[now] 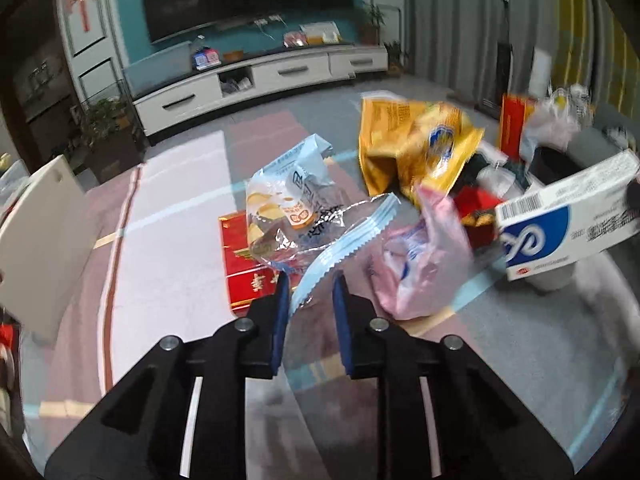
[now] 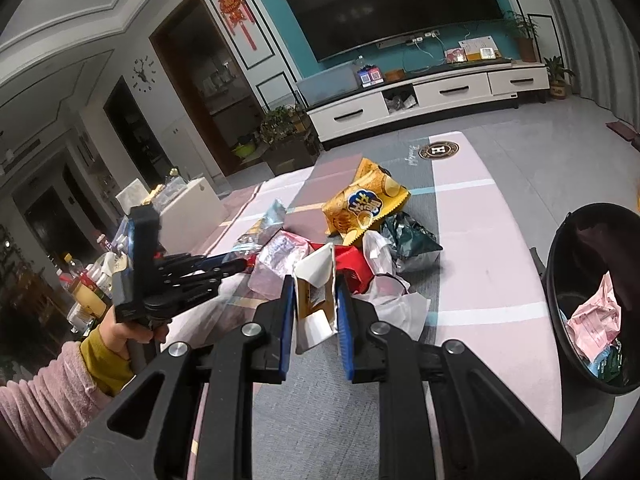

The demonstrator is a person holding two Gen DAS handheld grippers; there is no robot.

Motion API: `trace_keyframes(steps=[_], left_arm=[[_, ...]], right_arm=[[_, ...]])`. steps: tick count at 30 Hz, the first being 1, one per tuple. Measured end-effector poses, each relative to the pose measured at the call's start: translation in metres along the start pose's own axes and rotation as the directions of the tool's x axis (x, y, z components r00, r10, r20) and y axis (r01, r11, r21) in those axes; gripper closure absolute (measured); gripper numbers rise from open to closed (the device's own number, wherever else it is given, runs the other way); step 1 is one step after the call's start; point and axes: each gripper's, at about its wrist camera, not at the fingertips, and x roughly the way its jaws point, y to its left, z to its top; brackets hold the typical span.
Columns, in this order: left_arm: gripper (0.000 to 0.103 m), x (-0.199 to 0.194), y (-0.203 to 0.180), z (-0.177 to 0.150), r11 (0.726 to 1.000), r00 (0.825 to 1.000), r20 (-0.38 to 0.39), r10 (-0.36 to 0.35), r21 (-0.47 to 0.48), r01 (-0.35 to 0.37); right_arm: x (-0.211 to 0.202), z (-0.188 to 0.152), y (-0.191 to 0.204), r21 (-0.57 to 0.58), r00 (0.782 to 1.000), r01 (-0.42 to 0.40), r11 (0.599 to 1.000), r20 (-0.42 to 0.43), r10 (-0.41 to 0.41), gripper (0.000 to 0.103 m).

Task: Collect trash
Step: 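Grasp the clear zip bag with the left tool while the right tool holds the box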

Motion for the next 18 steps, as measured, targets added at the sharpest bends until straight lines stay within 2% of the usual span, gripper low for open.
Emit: trace_keyframes(steps=[7, 12, 18], left_arm=[[0.081, -0.071, -0.012, 0.004, 0.994, 0.990, 0.126, -0.068, -0.080, 0.078], [0.081, -0.104, -0.054, 0.016, 0.987, 0.975, 0.162, -0.153, -0.033, 0.160], [0.081, -0.109, -0.114, 0.033, 0.964, 0.953, 0.151, -0.264, 0.036, 0.262]], right_arm=[[-0.022, 0.004, 0.000, 0.012, 0.997, -0.016, 1.000, 0.081, 0.015, 0.082], [-0.046, 0.006, -0.008, 0.032, 0.987, -0.002, 0.999, 0.159, -0.003, 0.083], [-0.078, 0.007, -0.026, 0.063, 0.968, 0.076, 0.995, 0.234, -0.089, 0.083]])
